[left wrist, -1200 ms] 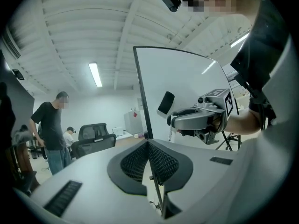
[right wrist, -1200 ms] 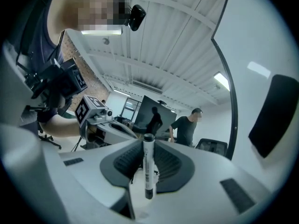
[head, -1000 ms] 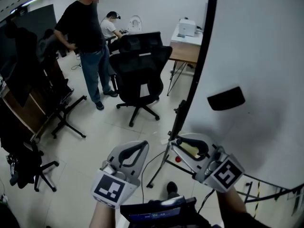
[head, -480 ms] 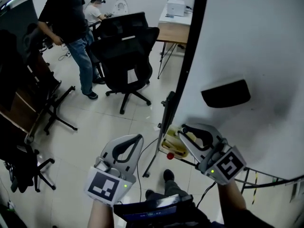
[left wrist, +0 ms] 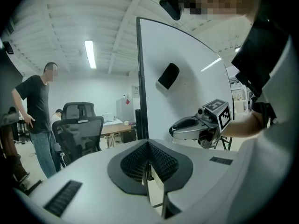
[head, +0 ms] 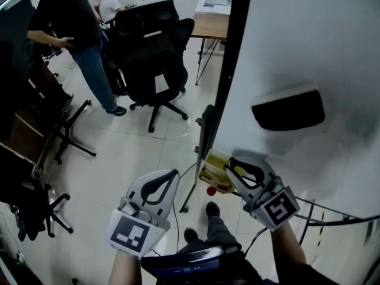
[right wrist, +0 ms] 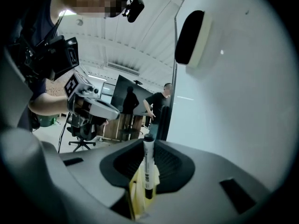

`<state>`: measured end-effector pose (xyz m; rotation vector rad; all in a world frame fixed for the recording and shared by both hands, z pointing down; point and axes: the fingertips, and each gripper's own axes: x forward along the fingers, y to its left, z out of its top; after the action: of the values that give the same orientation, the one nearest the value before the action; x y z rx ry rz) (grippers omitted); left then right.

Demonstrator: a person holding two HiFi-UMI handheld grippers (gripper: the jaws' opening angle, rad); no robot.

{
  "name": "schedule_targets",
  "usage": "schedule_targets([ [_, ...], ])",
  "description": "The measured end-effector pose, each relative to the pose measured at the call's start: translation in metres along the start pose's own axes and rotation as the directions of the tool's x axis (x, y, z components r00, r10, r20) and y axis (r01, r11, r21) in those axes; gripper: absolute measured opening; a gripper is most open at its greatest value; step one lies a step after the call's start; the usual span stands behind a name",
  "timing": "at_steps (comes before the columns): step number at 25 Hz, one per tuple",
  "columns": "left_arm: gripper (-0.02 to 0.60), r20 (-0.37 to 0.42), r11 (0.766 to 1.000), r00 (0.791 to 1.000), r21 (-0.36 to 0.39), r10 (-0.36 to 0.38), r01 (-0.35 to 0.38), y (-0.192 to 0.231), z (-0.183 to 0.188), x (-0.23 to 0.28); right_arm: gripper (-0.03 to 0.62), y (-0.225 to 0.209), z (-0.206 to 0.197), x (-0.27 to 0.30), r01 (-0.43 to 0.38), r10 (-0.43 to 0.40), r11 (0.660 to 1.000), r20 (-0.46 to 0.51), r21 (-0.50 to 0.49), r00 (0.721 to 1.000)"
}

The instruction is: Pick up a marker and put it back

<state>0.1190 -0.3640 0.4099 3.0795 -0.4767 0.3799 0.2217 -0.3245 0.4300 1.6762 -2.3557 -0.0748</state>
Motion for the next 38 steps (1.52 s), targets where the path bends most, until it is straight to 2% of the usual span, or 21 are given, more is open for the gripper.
schedule_targets([
  [5, 0.000, -0.039, 1.000, 0.999, -0.018, -0.005, 0.005, -0.005, -0.019, 0.004, 0.087, -0.002, -0.039, -0.008, 0.042, -0.040, 0.999, -0.070, 0.020, 0.997],
  [12, 0.000, -0.055, 1.000, 0.998, -0.027, -0.005, 0.004, -0.011, -0.027, 0.005, 0.092, -0.004, -0.078, -0.012, 0.088, -0.086, 0.996, -0.172, 0.007, 0.981],
  [23, 0.000, -0.056, 1.000, 0.998, -0.029, 0.001, -0.002, -0.019, -0.024, 0.004, 0.103, -0.005, -0.086, -0.026, 0.127, -0.120, 0.992, -0.188, 0.026, 0.975],
  [30, 0.000, -0.031, 1.000, 1.000, -0.006, 0.002, -0.002, -0.022, -0.007, 0.001, 0.130, -0.007, -0.054, -0.038, 0.131, -0.128, 0.991, -0.113, 0.022, 0.985],
  [35, 0.000, 0.017, 0.999, 1.000, 0.037, -0.001, 0.000, -0.023, 0.024, -0.008, 0.129, -0.005, 0.010, -0.046, 0.116, -0.116, 0.993, 0.000, 0.012, 0.993],
  [38, 0.000, 0.066, 0.997, 0.998, 0.073, 0.005, -0.010, -0.021, 0.048, -0.019, 0.129, 0.003, 0.060, -0.044, 0.076, -0.074, 0.997, 0.090, -0.015, 0.993],
])
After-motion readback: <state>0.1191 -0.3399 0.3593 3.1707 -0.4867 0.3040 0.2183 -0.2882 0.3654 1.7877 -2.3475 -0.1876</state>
